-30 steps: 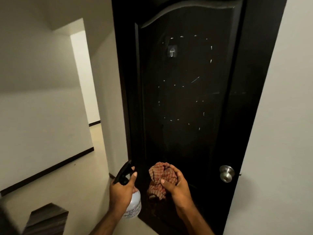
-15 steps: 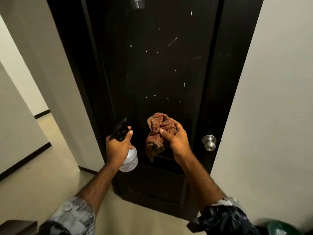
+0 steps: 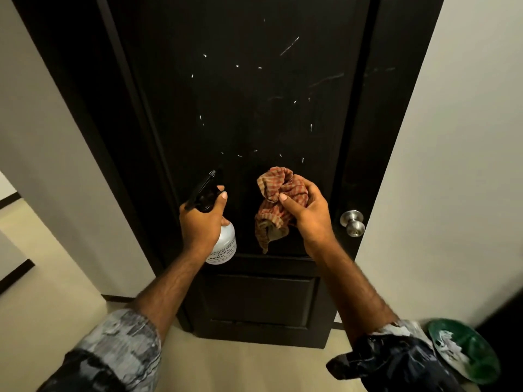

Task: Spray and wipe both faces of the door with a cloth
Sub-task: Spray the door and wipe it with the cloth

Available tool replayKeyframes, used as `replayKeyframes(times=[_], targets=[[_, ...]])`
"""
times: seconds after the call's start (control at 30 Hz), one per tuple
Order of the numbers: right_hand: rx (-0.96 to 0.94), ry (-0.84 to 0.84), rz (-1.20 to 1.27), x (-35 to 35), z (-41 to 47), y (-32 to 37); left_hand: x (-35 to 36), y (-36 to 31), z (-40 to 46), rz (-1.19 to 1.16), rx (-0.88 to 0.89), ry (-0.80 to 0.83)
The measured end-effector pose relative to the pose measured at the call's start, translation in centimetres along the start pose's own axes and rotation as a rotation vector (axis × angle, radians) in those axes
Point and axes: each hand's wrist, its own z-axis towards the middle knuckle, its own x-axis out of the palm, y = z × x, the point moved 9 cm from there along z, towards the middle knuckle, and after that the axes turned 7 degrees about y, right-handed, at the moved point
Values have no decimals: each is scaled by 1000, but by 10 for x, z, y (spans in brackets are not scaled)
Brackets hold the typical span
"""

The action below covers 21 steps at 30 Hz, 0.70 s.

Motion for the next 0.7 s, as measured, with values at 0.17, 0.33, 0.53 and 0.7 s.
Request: replayKeyframes(times=[0.17,0.33,0.53,0.7], targets=[[-158,-97,-234,-13,-3,28,13,-2,5,-26,-27,23],[-269,-203,-296,-37,7,60,33,-21,29,-62,-33,57],[-347,-206,-338,-59,32,105,60,-62,70,-130,-3,90],[-414,-175,-277,-65,68,140,77,-101,103,-141,42,90]])
